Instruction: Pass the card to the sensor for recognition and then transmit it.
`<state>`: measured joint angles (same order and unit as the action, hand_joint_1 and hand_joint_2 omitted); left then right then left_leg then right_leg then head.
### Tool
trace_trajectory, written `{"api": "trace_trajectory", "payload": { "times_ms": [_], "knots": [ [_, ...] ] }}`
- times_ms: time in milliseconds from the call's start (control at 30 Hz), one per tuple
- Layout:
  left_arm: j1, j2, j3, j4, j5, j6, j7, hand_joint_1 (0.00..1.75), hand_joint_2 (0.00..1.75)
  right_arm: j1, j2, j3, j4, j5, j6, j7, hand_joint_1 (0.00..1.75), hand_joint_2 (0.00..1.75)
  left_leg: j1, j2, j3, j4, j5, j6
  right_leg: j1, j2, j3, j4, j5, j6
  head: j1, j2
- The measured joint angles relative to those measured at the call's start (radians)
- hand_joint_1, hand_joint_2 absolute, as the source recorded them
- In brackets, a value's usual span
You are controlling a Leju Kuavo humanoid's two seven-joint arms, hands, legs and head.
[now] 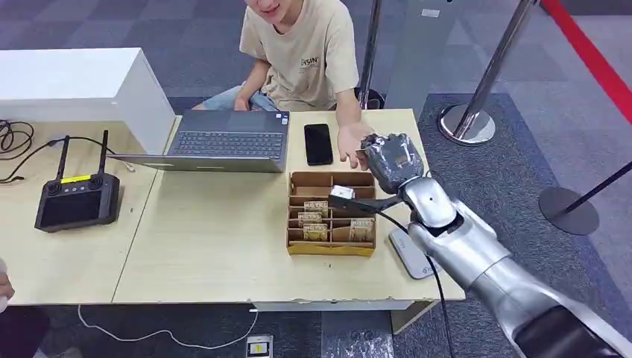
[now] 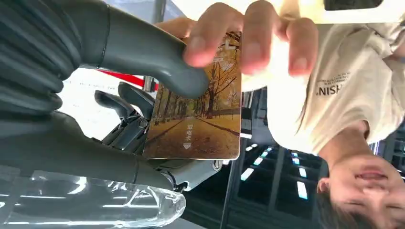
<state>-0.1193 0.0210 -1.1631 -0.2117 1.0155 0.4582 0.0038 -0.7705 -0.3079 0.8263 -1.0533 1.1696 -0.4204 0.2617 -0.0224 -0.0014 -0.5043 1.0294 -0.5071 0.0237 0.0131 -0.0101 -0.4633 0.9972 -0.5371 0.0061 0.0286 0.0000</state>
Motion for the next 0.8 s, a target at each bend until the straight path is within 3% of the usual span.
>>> {"api": "trace_trajectory", "payload": {
  "times_ms": [67,100,133,667,800],
  "knots": [
    [0.0,0.0,-0.002,0.0,0.0,0.0,0.0,0.0,0.0,-0.001,0.0,0.0,0.008,-0.002,0.0,0.0,1.75,1.75,0.0,0.0,0.0,0.0,0.0,0.0,0.0,0.0,0.0,0.0,0.0,0.0,0.0,0.0],
    [0.0,0.0,-0.003,0.0,0.0,0.0,0.0,0.0,0.0,-0.001,0.0,0.0,0.014,-0.004,0.0,0.0,0.0,1.75,0.0,0.0,0.0,0.0,0.0,0.0,0.0,0.0,0.0,0.0,0.0,0.0,0.0,0.0],
    [0.0,0.0,-0.003,0.0,0.0,0.0,0.0,0.0,0.0,-0.002,0.0,0.001,0.018,-0.003,0.0,0.0,0.0,0.0,0.0,0.0,0.0,0.0,0.0,0.0,0.0,0.0,0.0,0.0,0.0,0.0,0.0,0.0],
    [0.0,0.001,-0.005,0.0,-0.003,0.0,0.0,0.0,0.0,-0.002,-0.002,0.006,0.036,-0.015,-0.019,0.019,0.0,0.0,0.0,0.0,0.0,0.0,0.0,0.0,0.0,0.0,0.0,0.0,0.0,0.0,0.0,0.0],
    [0.0,0.001,-0.005,0.0,-0.003,0.003,0.0,0.0,0.0,0.014,-0.006,-0.009,0.013,-0.04,-0.068,0.045,0.0,0.0,0.0,0.0,0.0,0.0,0.0,0.0,0.0,0.0,0.0,0.0,0.0,0.0,0.0,0.0]
  ]
}}
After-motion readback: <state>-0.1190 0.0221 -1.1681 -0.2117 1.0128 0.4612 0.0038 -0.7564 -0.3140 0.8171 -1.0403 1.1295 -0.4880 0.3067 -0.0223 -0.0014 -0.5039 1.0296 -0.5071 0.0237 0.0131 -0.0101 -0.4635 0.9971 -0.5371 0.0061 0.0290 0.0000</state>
